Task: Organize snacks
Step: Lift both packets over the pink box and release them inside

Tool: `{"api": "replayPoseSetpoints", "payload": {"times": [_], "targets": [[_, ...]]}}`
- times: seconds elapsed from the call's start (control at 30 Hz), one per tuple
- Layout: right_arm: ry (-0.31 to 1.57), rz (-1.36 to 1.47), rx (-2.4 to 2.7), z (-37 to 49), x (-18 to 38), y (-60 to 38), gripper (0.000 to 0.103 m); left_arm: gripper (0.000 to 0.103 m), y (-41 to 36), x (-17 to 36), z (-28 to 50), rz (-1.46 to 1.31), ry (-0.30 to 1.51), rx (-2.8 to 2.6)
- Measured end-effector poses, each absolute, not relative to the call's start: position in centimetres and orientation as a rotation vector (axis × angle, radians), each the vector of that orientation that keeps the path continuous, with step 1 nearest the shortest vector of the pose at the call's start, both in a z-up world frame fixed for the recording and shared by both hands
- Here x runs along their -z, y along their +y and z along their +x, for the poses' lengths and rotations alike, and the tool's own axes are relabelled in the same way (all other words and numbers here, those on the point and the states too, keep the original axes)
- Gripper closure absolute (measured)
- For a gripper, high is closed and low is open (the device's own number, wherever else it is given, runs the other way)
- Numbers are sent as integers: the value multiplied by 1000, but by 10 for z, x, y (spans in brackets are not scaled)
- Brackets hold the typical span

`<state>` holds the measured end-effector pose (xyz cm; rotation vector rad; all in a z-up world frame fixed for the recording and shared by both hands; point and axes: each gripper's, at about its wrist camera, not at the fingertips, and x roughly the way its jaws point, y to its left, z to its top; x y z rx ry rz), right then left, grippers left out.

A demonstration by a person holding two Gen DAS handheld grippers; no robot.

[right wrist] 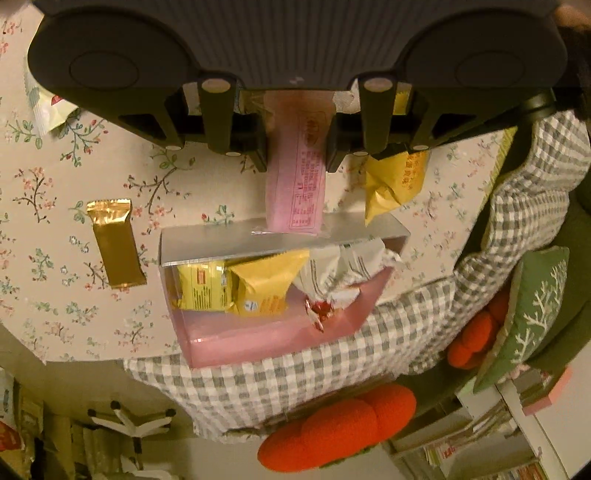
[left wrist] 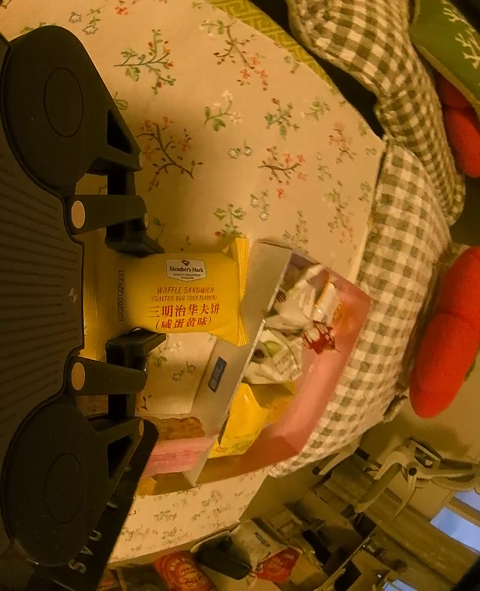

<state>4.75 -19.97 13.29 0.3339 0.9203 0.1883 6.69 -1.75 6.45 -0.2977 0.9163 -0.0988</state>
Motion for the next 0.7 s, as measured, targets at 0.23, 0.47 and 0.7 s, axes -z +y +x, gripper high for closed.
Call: {"api": "replayPoseSetpoints", "payload": {"times": [0.23,0.47,0.7], "targets": [[881,358,-179,51,-139,-205,74,64,-17,-75,68,-311,867,109],[830,367,-178,61,-150,-210,74,65,-23,-87,75,-255,798,97],[767,408,-172,86,-161,-219,74,65,-43,-115,97,-188,714,133]]}}
